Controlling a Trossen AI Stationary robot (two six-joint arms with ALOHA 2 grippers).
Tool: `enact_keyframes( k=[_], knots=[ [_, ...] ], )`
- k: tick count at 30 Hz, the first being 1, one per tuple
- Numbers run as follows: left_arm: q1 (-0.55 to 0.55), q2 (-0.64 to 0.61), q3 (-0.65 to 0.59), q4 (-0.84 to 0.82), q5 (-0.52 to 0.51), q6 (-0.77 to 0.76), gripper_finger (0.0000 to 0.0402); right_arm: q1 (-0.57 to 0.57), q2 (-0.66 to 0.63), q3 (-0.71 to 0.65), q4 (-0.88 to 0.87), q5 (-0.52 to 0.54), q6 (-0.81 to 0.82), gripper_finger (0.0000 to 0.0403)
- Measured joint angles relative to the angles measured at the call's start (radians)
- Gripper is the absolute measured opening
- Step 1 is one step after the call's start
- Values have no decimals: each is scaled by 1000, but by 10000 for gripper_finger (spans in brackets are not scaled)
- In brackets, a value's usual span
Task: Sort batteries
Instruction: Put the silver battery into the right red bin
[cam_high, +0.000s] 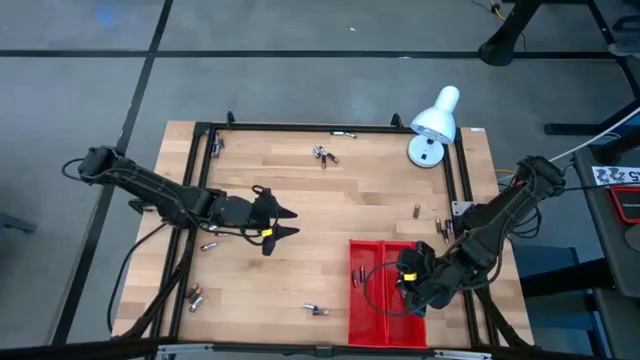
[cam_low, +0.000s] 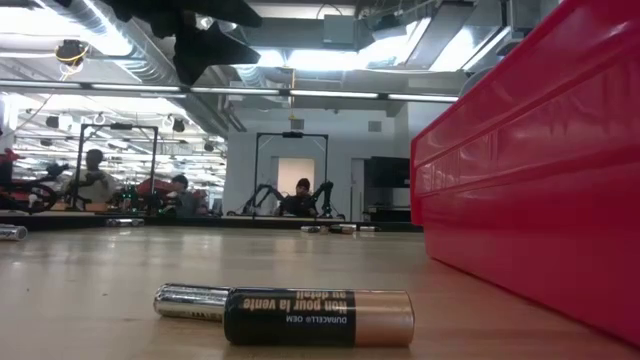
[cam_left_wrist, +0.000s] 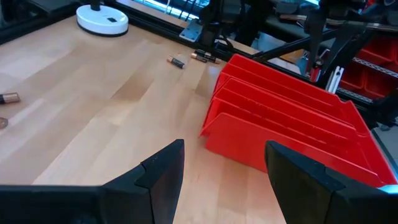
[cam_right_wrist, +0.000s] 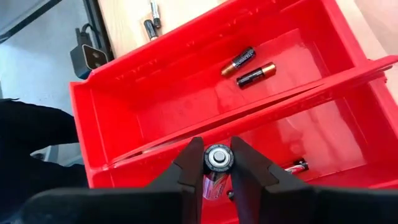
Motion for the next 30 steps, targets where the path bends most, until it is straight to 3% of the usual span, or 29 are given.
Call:
enact_keyframes(
  k=[30],
  knots=[
    [-82,0,0,-1,31,-92,211,-1,0,0,-129,60,-7,58]
  ],
)
